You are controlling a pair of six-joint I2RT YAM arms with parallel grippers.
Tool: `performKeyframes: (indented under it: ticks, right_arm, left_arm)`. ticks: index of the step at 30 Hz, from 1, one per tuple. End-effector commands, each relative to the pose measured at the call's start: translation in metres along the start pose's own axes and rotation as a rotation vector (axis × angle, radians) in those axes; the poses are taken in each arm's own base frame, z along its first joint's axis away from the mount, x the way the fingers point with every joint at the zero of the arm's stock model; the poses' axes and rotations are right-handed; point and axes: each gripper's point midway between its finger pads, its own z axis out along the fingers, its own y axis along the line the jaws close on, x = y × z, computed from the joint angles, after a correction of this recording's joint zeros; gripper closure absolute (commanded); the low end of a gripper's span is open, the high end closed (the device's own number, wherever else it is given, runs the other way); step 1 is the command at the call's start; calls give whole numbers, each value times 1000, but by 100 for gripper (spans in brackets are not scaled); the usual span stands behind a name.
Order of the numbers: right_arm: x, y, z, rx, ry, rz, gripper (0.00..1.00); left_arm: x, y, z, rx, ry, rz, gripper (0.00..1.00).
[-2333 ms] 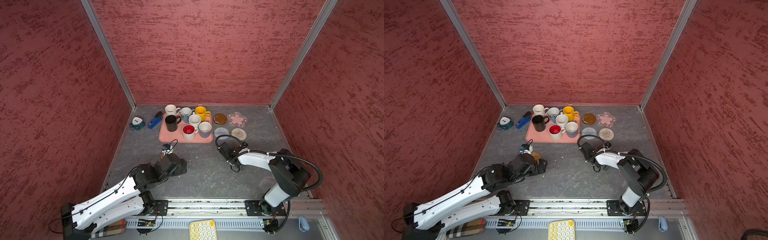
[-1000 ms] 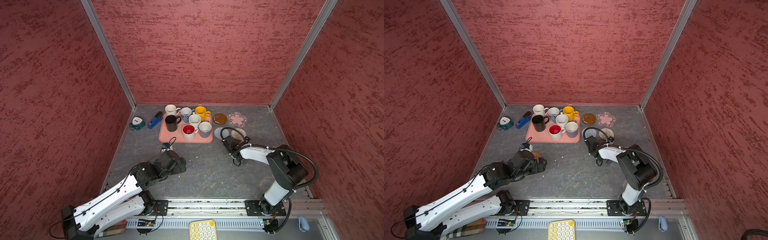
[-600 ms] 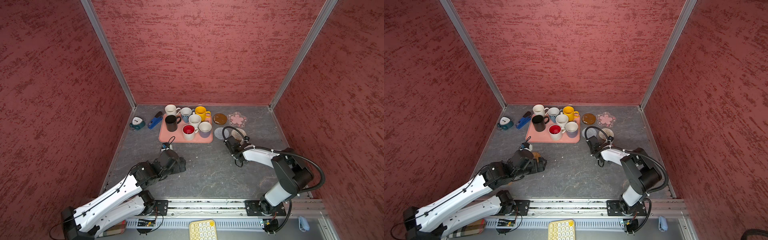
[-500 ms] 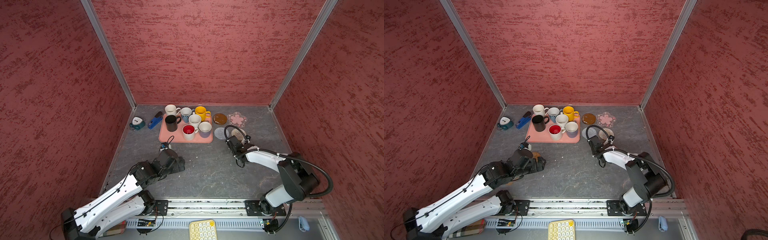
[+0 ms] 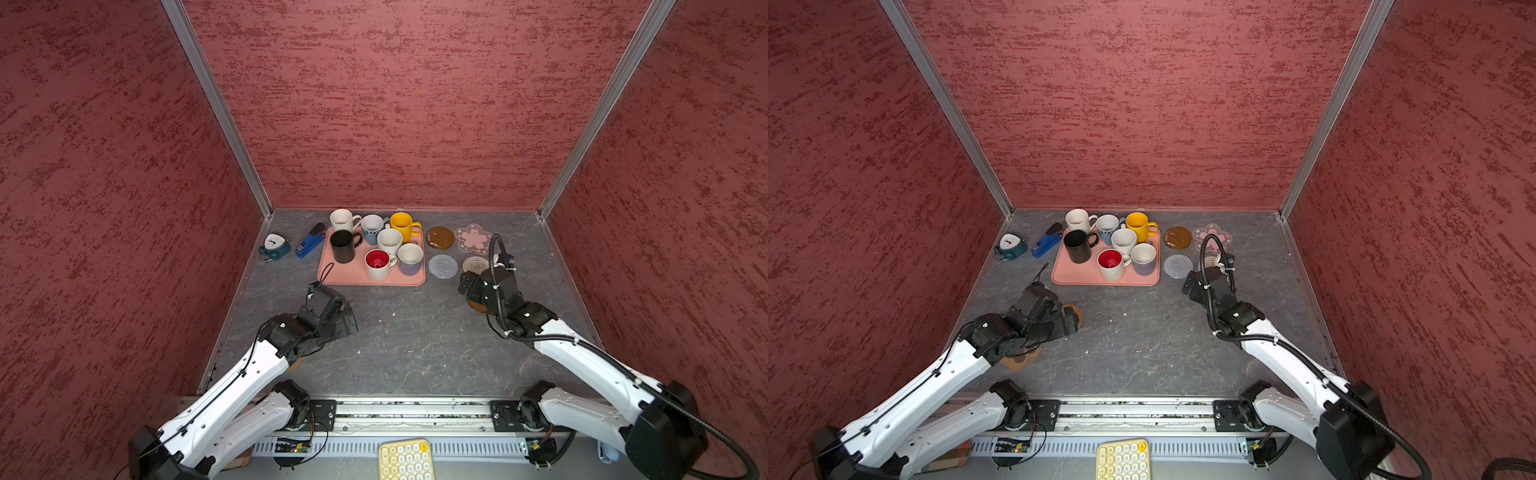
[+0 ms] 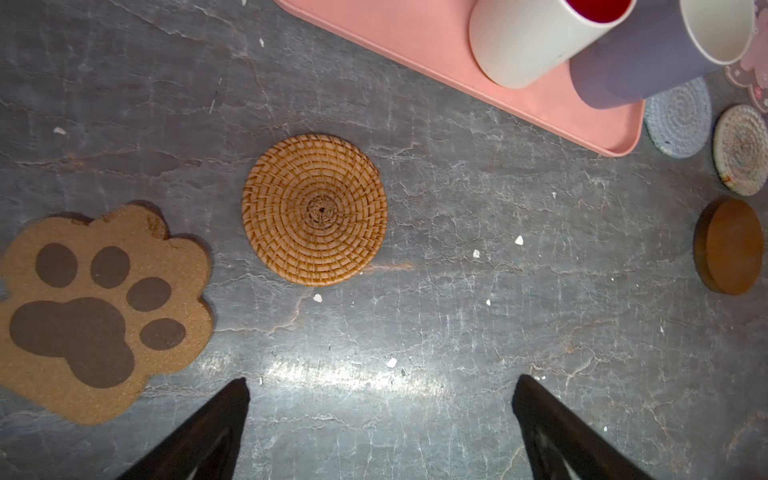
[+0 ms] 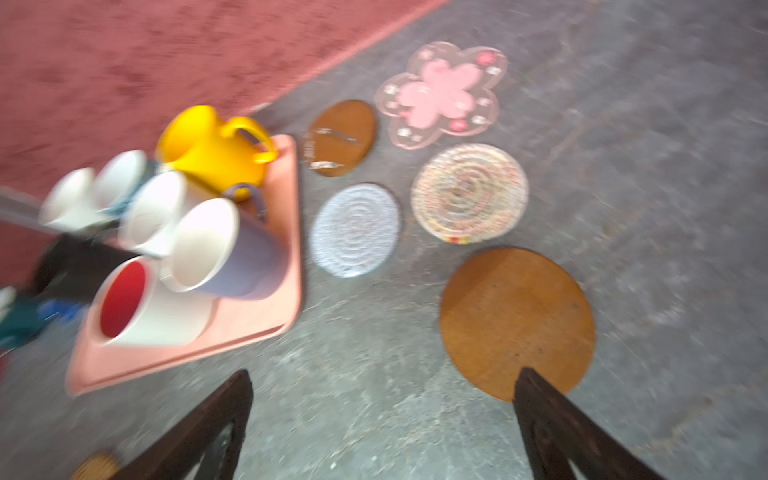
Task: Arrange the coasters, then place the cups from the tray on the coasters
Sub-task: 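Lower the left gripper onto the rattan round coaster while the right lifts away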
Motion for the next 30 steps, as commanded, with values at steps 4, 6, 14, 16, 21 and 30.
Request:
performKeyframes:
  ticks: [4,6,14,16,21,30]
  right_arm:
    - [-7,39,-21,-244,-18,-73,1]
    - [-3,41,-21,-261,-2,-82,1]
    - [14,33,-16,-266,24,-89,1]
    - [17,32,-16,-271,27,-89,1]
    - [23,30,-14,-283,32,-97,1]
    - [26,32,-13,-294,40,-93,1]
  left_arm:
    - [-15,1,29,-36,-10,-11,11]
    - [-16,2,40,-37,0,-26,21]
    - [-27,5,72,-59,35,-57,51]
    - [-29,8,78,-67,43,-62,55]
    - [-29,13,94,-78,79,-77,78]
    - [-16,18,119,-93,139,-86,96]
